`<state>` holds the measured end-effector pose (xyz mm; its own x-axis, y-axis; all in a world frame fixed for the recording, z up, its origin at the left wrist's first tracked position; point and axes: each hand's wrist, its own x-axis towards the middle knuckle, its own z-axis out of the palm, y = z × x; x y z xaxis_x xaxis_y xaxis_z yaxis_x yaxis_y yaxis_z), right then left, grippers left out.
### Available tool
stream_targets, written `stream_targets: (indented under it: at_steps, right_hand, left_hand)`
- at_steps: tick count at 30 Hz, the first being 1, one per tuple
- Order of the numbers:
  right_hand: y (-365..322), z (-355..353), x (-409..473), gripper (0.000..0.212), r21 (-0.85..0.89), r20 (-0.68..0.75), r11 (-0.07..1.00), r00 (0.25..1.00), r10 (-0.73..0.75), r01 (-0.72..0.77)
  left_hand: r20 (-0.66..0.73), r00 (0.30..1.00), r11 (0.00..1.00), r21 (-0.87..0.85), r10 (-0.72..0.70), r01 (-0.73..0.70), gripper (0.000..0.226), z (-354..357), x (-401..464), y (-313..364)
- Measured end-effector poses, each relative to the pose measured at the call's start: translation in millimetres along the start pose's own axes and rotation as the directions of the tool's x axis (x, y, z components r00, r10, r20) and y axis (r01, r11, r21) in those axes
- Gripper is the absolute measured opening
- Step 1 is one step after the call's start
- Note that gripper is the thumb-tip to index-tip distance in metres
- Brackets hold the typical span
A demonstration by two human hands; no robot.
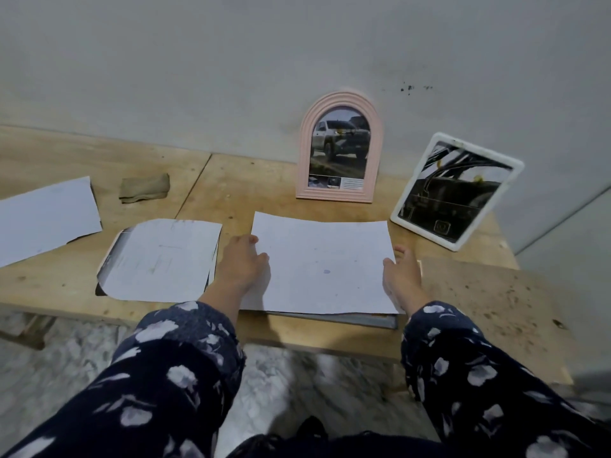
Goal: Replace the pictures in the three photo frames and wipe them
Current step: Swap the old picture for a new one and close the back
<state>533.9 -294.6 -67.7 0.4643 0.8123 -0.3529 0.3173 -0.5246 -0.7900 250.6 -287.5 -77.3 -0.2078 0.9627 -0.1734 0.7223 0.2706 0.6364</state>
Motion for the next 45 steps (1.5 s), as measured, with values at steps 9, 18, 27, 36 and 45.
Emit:
stream_targets:
  at_steps: [9, 18, 27, 36, 45]
  right_hand:
    - [23, 9, -27, 0.048, -0.508, 0.077, 0.847, 0.988, -0.135, 0.156]
    - [35, 14, -47, 0.058, -0.591, 0.180, 0.767, 0.968, -0.174, 0.248]
    - [48, -53, -56, 0.048, -0.460, 0.000, 0.876, 0.986, -0.164, 0.146]
    - [108, -172, -4, 0.049, -0.526, -0.039, 0.850, 0.997, -0.066, 0.035]
    - [158, -267, 52, 0.047, -0.513, -0.092, 0.856, 0.996, 0.017, -0.062]
  left_hand:
    - [0.173, 0.984, 0.881, 0.459, 0.039, -0.115, 0.042, 11, -17, -4]
    - [0.187, 0.980, 0.874, 0.464, 0.063, -0.145, 0.037, 5, -13, -8]
    - [0.131, 0.964, 0.880, 0.396, 0.230, -0.264, 0.052, 41, -41, 47]
    - [0.285, 0.897, 0.831, 0.357, 0.339, -0.427, 0.039, 130, -92, 162]
    - [0.274, 0.962, 0.861, 0.493, -0.020, -0.122, 0.068, 207, -134, 231]
